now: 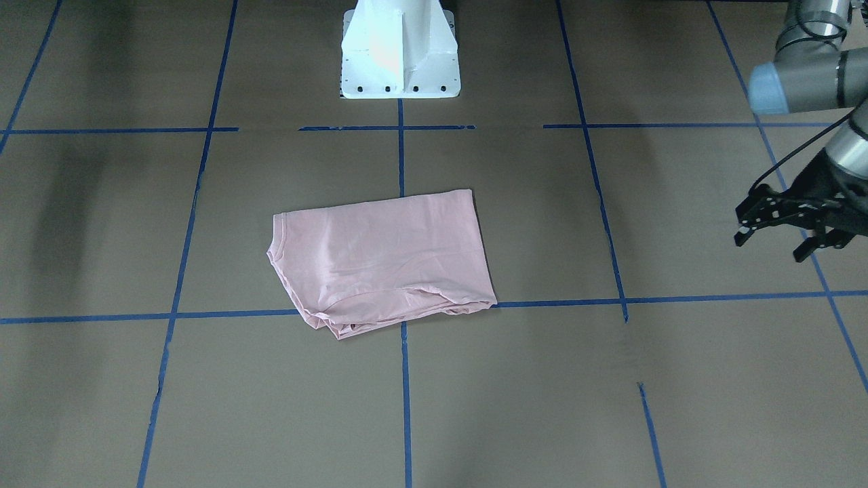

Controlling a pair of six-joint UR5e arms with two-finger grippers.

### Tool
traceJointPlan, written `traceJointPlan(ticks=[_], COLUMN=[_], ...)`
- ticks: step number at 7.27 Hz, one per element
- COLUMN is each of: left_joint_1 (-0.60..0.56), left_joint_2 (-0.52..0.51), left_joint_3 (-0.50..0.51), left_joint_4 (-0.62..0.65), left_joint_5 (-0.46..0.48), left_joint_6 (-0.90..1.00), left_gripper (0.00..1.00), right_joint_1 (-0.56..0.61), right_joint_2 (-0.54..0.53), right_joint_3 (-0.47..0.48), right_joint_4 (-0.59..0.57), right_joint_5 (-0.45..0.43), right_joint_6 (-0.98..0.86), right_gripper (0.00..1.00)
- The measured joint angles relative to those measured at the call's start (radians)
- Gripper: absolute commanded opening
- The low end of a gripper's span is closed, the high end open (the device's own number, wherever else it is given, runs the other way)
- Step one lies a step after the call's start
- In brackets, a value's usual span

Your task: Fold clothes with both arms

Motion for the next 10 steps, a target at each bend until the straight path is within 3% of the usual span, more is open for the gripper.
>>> traceJointPlan(ticks=[3,5,6,10], left_joint_1=[-0.212,-0.305,-0.328,-0.340], left_joint_2=[0.093,0.115,0.141,0.164], left_joint_3=[-0.038,-0.071,-0.080,-0.101], left_joint_4=[0.310,0.494,0.518,0.488], left_joint_5=[-0.084,-0.095,-0.094,-0.094], left_joint_6=[0.322,0.497,0.549,0.377], left_gripper=[1.00,1.00,1.00,1.00], right_joint_1=[0.071,0.076,0.077,0.076], right_joint_2=[-0.208,-0.243,-0.247,-0.257], right_joint_3=[0.149,0.172,0.171,0.169], right_joint_4=[-0.087,-0.086,-0.083,-0.081], right_joint_5=[0.005,0.021,0.023,0.019], right_joint_6=[-0.223,-0.228,-0.226,-0.229], right_gripper=[1.00,1.00,1.00,1.00])
